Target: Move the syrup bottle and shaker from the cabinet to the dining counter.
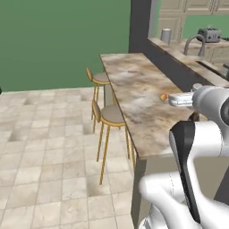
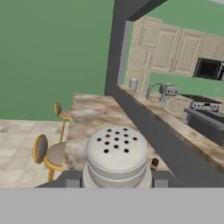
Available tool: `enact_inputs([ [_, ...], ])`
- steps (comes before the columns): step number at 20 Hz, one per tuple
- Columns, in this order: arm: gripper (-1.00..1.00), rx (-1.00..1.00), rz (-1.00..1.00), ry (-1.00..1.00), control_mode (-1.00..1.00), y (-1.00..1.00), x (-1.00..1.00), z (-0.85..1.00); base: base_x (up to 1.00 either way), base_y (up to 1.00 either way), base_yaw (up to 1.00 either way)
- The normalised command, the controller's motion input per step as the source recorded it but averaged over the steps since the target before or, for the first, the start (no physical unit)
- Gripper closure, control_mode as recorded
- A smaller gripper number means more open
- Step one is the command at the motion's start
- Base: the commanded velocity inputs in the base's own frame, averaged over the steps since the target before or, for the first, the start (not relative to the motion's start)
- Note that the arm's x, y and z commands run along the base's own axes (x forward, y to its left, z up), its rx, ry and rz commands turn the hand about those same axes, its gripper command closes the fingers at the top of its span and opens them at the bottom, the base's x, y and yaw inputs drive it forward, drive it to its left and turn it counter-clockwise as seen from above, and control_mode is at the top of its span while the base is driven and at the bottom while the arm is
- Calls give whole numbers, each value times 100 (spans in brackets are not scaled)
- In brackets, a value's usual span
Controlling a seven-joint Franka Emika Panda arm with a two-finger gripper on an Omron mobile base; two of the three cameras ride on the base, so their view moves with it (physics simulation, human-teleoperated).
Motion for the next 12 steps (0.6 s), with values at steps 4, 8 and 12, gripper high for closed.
enact_inputs([
  [4, 100, 0, 0, 0, 100, 0, 0, 0, 42, 11, -30],
  [8, 100, 0, 0, 0, 100, 0, 0, 0, 64, 14, -16],
  [12, 100, 0, 0, 0, 100, 0, 0, 0, 49, 21, -9],
])
